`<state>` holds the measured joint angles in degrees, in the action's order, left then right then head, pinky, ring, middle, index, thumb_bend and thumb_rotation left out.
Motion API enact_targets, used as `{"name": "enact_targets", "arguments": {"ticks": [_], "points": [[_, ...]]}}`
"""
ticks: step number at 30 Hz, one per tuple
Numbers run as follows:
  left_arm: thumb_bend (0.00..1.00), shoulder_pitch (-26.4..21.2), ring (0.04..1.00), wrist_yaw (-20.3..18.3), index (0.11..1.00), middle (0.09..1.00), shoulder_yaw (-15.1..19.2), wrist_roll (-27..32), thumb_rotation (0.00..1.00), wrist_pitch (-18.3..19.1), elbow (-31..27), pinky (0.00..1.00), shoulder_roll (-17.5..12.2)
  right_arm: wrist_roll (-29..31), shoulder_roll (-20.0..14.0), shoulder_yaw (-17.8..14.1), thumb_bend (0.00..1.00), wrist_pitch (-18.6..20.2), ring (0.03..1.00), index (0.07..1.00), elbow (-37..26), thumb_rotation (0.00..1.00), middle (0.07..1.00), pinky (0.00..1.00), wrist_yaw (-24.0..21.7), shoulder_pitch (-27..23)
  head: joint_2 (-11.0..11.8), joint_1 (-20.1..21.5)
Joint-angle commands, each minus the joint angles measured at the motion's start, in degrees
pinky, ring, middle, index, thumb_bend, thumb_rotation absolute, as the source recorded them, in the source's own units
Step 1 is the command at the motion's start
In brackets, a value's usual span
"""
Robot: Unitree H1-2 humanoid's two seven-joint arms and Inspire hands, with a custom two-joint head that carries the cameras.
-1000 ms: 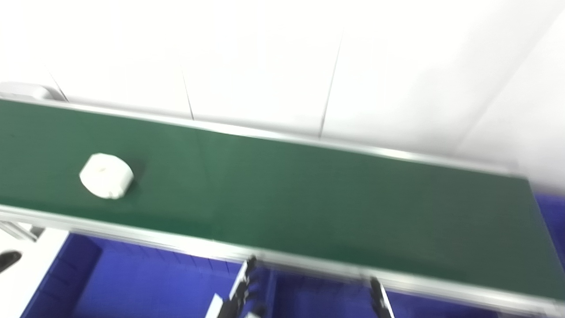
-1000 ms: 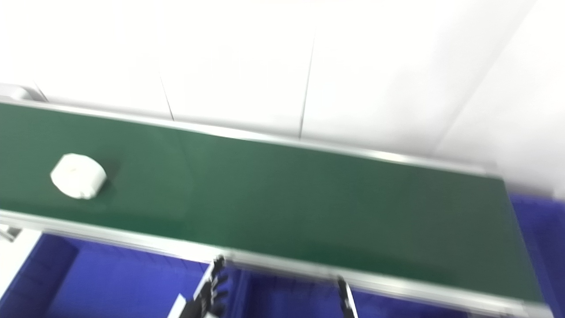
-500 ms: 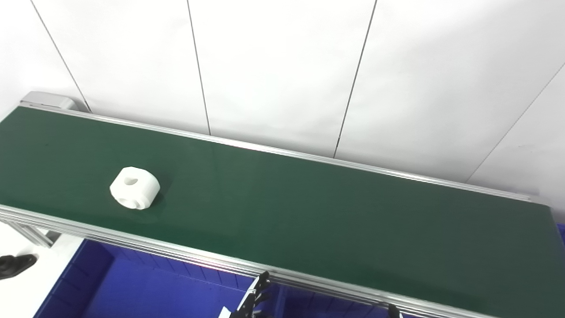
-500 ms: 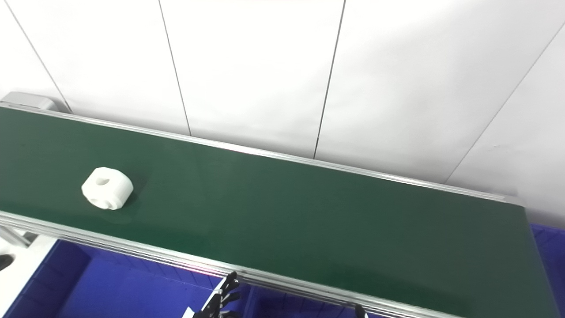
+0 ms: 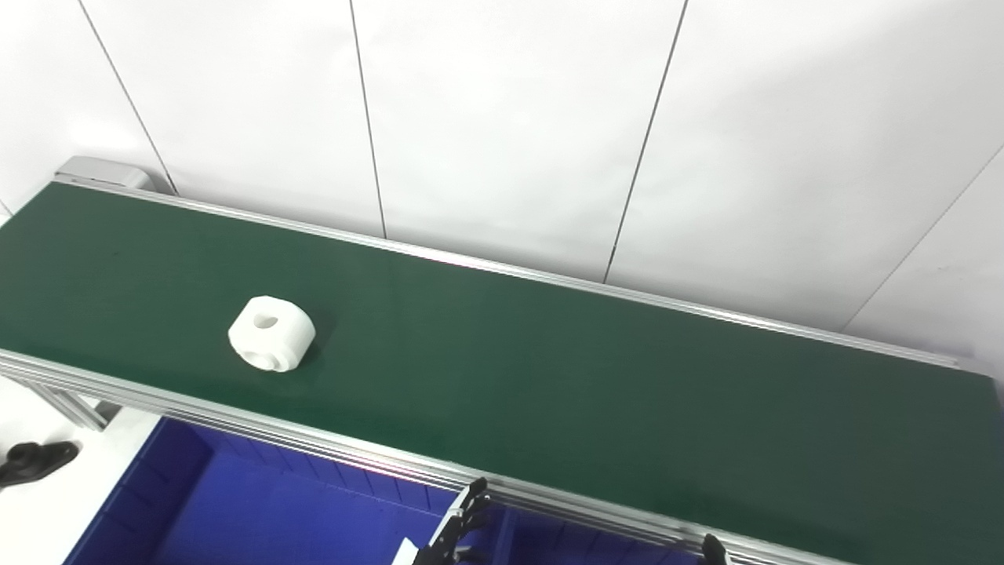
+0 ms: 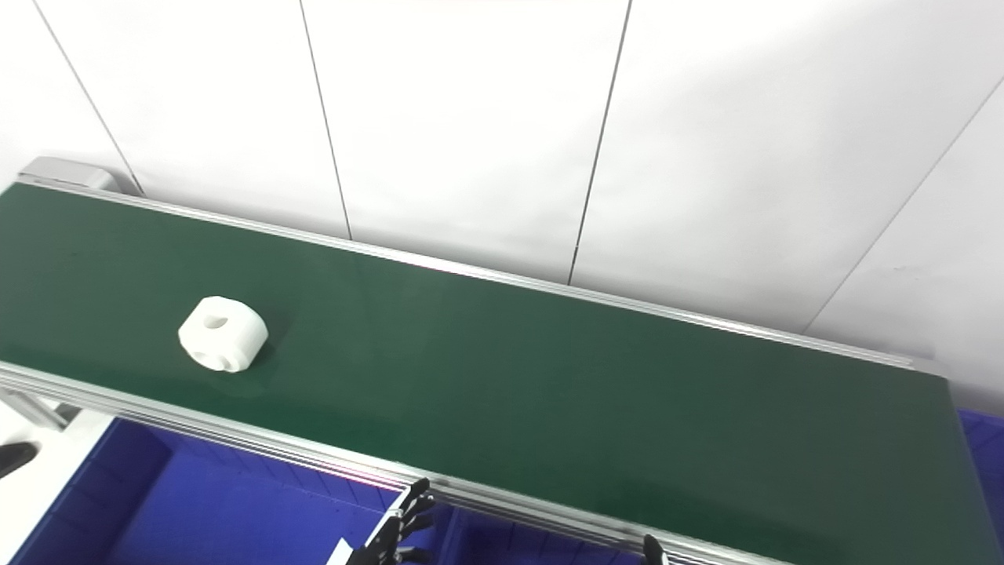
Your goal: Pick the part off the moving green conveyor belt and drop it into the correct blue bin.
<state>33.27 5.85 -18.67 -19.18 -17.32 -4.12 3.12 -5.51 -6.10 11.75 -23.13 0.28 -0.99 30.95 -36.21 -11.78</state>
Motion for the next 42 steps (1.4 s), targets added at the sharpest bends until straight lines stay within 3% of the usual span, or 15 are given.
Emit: {"name": "enact_targets", "arguments": {"ticks": [1, 3, 7, 9, 12, 14, 15, 21, 24, 30, 36, 42], "points": [[0.77, 1.67, 0.870, -1.67, 0.975, 0.925, -4.19, 2.47, 0.78, 1.36, -8.23, 0.73, 3.26, 0.09, 0.30, -0.20, 0.86, -1.72, 1.000, 1.000, -2.09, 1.00, 1.000, 1.00, -0.37, 0.39, -0.20, 0.87], [0.82, 2.86, 0.854, -2.80, 0.989, 0.926, -5.46, 4.18, 0.72, 3.29, -15.95, 0.72, 3.25, -0.16, 0.21, -0.16, 0.85, -1.57, 1.000, 1.000, -2.22, 1.00, 1.000, 1.00, -0.47, 0.53, -0.33, 1.26], [0.94, 0.90, 0.825, -3.66, 0.929, 0.887, -5.14, -0.17, 0.56, 0.48, -25.65, 0.67, 0.80, 0.16, -0.38, -0.07, 0.84, -1.53, 1.000, 1.000, -2.25, 1.00, 1.000, 1.00, -1.16, 0.36, -0.53, 0.55], [0.97, -1.65, 0.801, -5.13, 0.908, 0.879, -2.95, -4.90, 0.54, 1.55, -30.17, 0.63, -0.94, 0.59, -0.46, -0.01, 0.83, -1.26, 1.000, 1.000, -2.49, 1.00, 1.000, 1.00, -1.64, 0.33, -0.60, 0.38], [1.00, -10.07, 0.766, -8.80, 0.868, 0.853, 3.72, -12.94, 0.48, 2.66, -33.99, 0.56, -6.68, 0.94, -0.25, -0.02, 0.83, -0.28, 1.000, 1.000, -3.28, 1.00, 1.000, 1.00, -2.09, 0.25, -1.16, 0.04], [1.00, -13.82, 0.780, -11.61, 0.859, 0.854, 6.88, -15.29, 0.48, 4.70, -34.66, 0.58, -9.48, 1.30, -0.14, -0.04, 0.82, -0.19, 1.000, 1.000, -3.41, 1.00, 1.000, 1.00, -2.41, 0.15, -1.30, 0.08], [1.00, -16.56, 0.813, -13.81, 0.861, 0.875, 8.73, -16.02, 0.46, 6.34, -34.60, 0.66, -12.05, 1.32, -0.07, -0.06, 0.82, 0.07, 1.000, 1.000, -3.54, 1.00, 1.000, 1.00, -2.52, 0.18, -1.39, 0.09], [0.95, -28.02, 0.873, -22.75, 0.892, 0.920, 14.09, -19.83, 0.37, 11.78, -32.67, 0.83, -22.12, 1.64, 0.21, -0.21, 0.82, 0.18, 1.000, 1.000, -3.75, 1.00, 1.000, 1.00, -2.84, 0.19, -1.58, 0.09], [0.95, -33.04, 0.870, -26.88, 0.875, 0.907, 15.40, -18.93, 0.29, 13.56, -30.97, 0.84, -26.51, 1.92, 0.27, -0.16, 0.82, 0.38, 1.000, 1.000, -3.91, 1.00, 1.000, 1.00, -3.11, 0.19, -1.61, 0.13], [0.99, -41.11, 0.867, -36.89, 0.867, 0.885, 15.69, -17.42, 0.28, 17.85, -25.77, 0.85, -35.17, 1.65, 0.38, -0.21, 0.82, 0.84, 1.000, 1.000, -4.48, 1.00, 1.000, 1.00, -3.35, 0.43, -2.07, 0.15], [1.00, -44.98, 0.890, -43.22, 0.889, 0.909, 14.19, -13.44, 0.29, 21.23, -18.63, 0.88, -39.26, 1.49, 0.38, -0.14, 0.81, 0.51, 1.000, 1.000, -4.41, 1.00, 1.000, 1.00, -3.53, 0.35, -2.22, 0.40], [1.00, -47.39, 0.909, -44.67, 0.902, 0.924, 12.48, -13.16, 0.30, 21.88, -10.56, 0.88, -40.52, 1.16, 0.60, -0.19, 0.80, 0.93, 1.000, 1.000, -4.78, 1.00, 1.000, 1.00, -3.46, 0.47, -2.48, 0.60]]}}
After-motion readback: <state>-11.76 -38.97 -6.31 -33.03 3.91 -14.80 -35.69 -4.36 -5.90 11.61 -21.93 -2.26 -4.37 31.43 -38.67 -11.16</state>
